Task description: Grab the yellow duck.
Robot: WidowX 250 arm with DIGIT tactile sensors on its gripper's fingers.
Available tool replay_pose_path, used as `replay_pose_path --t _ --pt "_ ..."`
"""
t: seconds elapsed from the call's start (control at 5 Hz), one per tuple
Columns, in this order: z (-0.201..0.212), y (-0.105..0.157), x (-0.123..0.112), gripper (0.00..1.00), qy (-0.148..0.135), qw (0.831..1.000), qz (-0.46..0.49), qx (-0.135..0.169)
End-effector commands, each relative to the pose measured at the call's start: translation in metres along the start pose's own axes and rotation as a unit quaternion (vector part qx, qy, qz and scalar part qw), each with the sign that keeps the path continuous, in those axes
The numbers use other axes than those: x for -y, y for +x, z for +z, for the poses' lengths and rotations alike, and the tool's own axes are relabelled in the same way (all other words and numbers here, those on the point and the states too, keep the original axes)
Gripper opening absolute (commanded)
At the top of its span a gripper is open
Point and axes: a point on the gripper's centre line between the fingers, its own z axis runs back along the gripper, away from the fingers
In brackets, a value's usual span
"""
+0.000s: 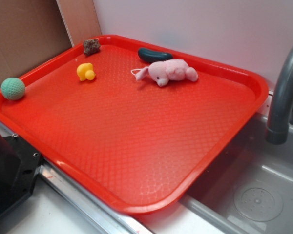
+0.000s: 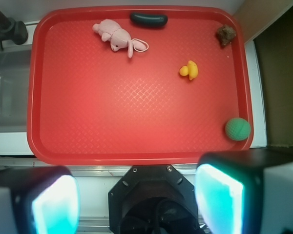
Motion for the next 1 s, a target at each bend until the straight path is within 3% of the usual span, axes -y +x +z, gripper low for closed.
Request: replay_pose_path --t 0.0,0.2,0.4,0.6,0.8 --pt "0.0 0.0 0.0 1.0 0.0 1.0 0.0 0.0" --pt "-0.039 0.026 -0.044 1.0 0.026 1.0 0.013 0.011" --pt "-0.06 0.049 -0.075 1.0 0.052 0.998 0.008 0.044" --pt "-0.089 0.067 -0.091 1.0 0.077 0.995 -0.019 0.054" --pt "-0.114 0.072 -0.098 1.0 0.084 0.994 -0.042 0.06"
